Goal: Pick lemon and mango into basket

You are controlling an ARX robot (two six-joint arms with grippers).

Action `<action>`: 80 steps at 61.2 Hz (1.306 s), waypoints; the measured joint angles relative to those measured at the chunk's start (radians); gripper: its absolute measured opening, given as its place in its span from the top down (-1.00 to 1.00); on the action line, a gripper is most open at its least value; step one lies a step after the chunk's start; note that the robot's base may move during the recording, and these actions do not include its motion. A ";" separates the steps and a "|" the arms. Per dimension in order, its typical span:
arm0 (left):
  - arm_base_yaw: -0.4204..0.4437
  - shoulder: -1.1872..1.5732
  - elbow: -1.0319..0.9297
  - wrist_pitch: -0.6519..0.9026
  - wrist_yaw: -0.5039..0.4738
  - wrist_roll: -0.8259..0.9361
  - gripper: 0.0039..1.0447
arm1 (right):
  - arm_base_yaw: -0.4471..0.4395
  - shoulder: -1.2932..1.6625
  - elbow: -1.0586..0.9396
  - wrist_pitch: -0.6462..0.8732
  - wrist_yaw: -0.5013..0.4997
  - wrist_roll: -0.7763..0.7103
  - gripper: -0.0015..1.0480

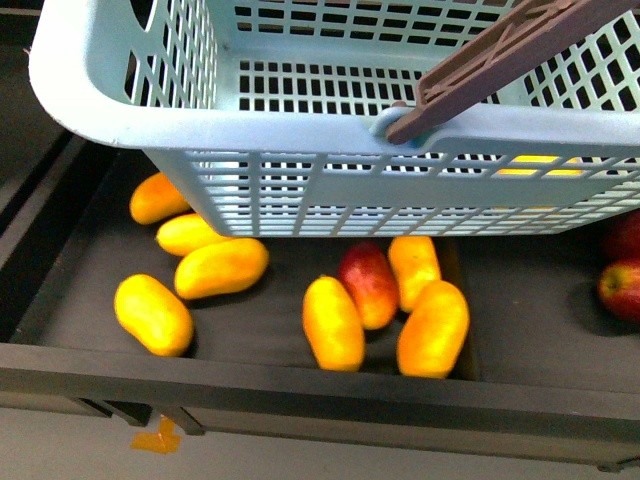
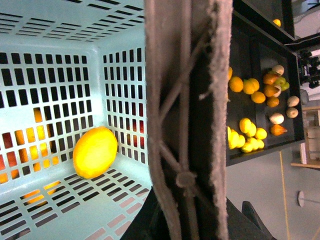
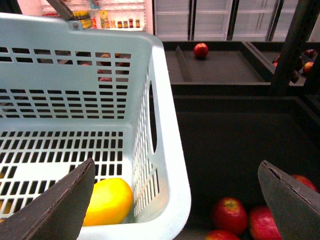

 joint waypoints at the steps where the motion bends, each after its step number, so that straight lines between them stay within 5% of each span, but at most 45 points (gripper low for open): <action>1: 0.000 0.000 0.000 0.000 0.001 -0.001 0.90 | 0.000 0.000 0.000 0.000 0.001 0.000 -0.83; 70: 0.021 -0.002 -0.001 0.000 -0.019 0.003 0.90 | 0.003 0.000 0.000 0.000 -0.007 0.000 -0.83; 76: 0.021 -0.002 -0.001 0.000 -0.029 0.010 0.90 | 0.018 0.019 0.090 -0.279 0.216 0.094 -0.83; 80: 0.019 -0.002 -0.001 0.000 -0.024 0.011 0.90 | -0.032 0.083 0.163 -0.426 0.274 0.158 -0.83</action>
